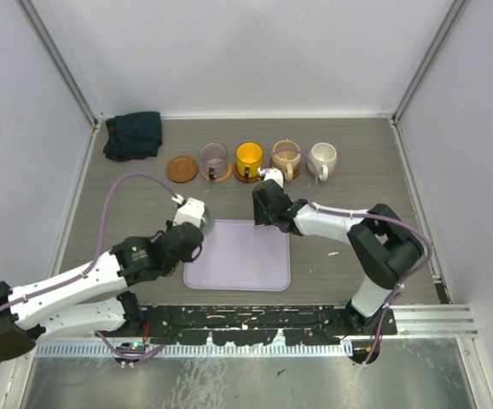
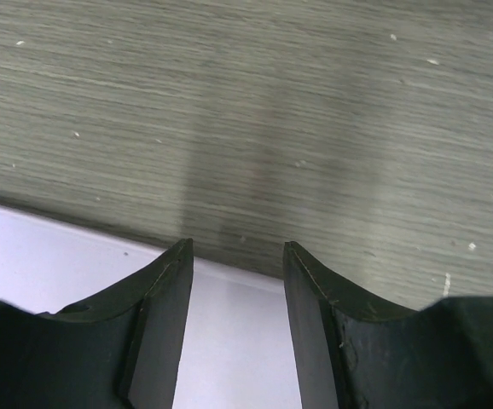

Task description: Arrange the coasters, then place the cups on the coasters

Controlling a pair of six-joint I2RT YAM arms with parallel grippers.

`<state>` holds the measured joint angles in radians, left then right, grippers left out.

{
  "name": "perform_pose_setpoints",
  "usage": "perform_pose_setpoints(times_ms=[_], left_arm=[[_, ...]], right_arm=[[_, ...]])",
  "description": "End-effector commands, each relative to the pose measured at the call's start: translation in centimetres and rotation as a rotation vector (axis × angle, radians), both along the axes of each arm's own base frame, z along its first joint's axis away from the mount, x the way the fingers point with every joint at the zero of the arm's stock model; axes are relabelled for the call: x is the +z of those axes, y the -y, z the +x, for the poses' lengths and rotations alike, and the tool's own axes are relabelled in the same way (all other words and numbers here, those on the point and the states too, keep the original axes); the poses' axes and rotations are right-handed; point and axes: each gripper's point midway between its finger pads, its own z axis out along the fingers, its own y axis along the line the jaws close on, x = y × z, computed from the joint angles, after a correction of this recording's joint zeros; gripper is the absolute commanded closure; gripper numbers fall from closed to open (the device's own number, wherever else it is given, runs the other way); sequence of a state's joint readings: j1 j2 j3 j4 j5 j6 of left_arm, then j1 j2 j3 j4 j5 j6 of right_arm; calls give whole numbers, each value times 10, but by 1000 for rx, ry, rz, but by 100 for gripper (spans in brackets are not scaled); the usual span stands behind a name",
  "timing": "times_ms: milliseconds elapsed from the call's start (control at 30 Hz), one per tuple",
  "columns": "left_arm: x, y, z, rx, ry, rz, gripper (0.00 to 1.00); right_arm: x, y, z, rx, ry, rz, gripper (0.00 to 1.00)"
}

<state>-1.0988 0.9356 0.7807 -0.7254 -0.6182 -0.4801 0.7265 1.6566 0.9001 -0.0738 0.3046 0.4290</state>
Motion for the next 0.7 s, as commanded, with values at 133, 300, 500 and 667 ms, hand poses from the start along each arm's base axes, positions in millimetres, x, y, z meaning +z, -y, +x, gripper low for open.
perform_pose_setpoints(times_ms=[133,300,500,667], left_arm=[[51,-49,75,211,184,-110,91],[47,-60,107,252,162,-90,92],[37,-61,147,275,142,-122,92],[33,-69,186,310,138,-155,93]], right_arm=[[27,-48,38,50,115,44,49],[26,-65,49,65,105,64,50],[13,-84,44,100,80,64,50],[6,-88,44,108,80,49,50]])
